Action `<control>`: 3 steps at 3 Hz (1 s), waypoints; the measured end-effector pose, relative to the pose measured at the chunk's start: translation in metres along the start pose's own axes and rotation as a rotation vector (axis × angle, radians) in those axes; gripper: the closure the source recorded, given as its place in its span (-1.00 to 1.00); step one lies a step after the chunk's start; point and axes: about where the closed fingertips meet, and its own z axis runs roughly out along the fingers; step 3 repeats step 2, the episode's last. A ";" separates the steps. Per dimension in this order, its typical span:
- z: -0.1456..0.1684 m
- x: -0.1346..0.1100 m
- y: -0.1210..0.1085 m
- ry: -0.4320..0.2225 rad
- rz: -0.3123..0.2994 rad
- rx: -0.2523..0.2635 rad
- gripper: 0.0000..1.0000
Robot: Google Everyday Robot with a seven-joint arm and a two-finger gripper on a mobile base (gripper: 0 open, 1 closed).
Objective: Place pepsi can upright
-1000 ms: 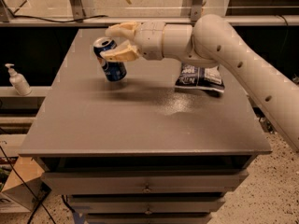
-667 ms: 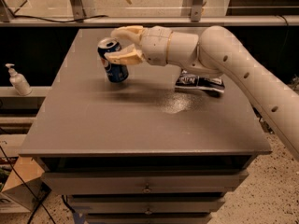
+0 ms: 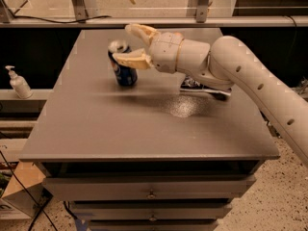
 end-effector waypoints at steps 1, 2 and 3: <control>0.002 -0.001 0.001 -0.002 -0.001 -0.004 -1.00; 0.002 -0.001 0.001 -0.002 -0.001 -0.004 -1.00; 0.002 -0.001 0.001 -0.002 -0.001 -0.004 -1.00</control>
Offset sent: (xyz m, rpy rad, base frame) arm -0.0008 0.0024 0.0006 -0.0004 -0.0012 0.0042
